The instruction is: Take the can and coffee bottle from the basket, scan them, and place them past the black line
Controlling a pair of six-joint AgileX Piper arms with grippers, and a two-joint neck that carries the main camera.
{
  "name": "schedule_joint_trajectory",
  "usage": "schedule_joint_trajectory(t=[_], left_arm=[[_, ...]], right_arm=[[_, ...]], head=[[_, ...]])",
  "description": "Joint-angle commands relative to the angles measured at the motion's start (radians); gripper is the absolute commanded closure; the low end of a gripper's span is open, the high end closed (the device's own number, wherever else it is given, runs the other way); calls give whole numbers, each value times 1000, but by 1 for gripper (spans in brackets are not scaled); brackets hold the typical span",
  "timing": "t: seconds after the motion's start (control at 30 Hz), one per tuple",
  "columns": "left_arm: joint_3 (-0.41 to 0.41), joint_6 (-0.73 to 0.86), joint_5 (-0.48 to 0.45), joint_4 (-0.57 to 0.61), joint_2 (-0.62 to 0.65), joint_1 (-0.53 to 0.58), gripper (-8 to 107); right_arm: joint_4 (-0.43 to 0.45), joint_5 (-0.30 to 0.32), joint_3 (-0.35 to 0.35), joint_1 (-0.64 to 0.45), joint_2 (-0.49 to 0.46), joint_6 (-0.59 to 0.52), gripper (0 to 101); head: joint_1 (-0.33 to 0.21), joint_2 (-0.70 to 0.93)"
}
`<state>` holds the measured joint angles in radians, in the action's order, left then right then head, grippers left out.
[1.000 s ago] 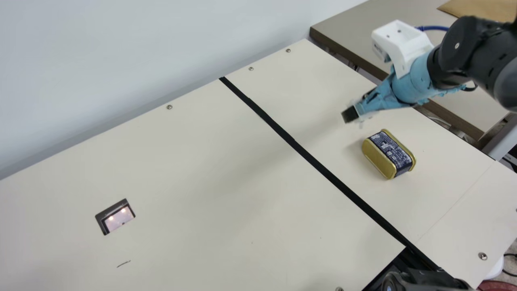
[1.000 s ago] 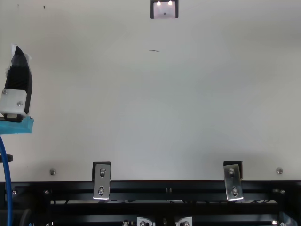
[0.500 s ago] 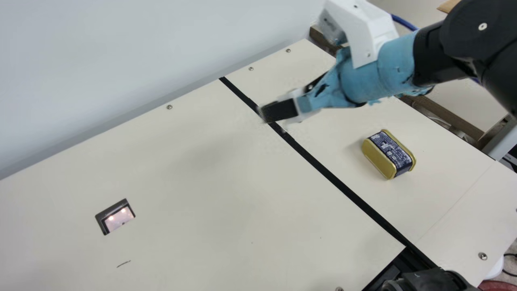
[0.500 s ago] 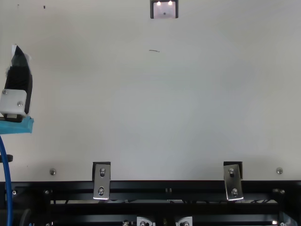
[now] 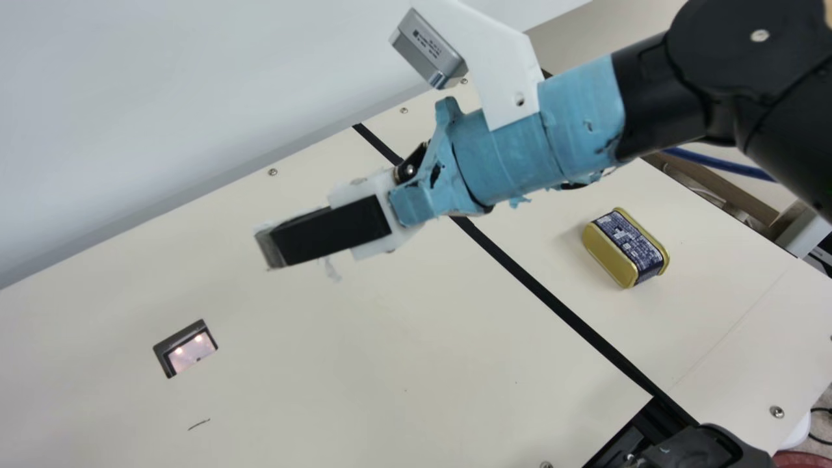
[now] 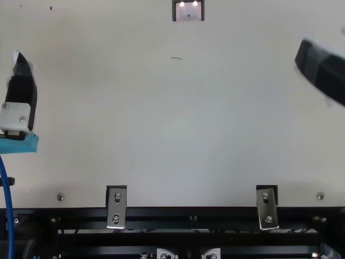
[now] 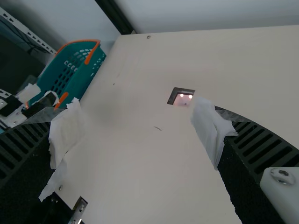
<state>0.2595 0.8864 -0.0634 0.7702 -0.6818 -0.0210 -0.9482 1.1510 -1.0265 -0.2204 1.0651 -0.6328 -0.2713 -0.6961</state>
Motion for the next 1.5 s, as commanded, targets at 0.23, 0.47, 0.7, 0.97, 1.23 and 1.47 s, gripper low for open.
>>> schedule_joint_trajectory(t=[0.23, 0.47, 0.7, 0.97, 1.23, 1.47], left_arm=[[0, 0, 0, 0, 0, 0, 9], [0, 0, 0, 0, 0, 0, 9], [0, 0, 0, 0, 0, 0, 9], [0, 0, 0, 0, 0, 0, 9], [0, 0, 0, 0, 0, 0, 9], [0, 0, 0, 0, 0, 0, 9]], right_arm=[[68, 69, -6, 86, -121, 164, 0], [121, 76, -5, 142, -185, 247, 0], [132, 72, -4, 143, -199, 271, 0], [132, 70, -4, 143, -200, 271, 0], [132, 70, -4, 143, -200, 271, 0], [132, 70, -4, 143, -200, 271, 0]], head=[[-23, -21], [-23, -21], [-23, -21], [-23, -21], [52, 108], [75, 371]])
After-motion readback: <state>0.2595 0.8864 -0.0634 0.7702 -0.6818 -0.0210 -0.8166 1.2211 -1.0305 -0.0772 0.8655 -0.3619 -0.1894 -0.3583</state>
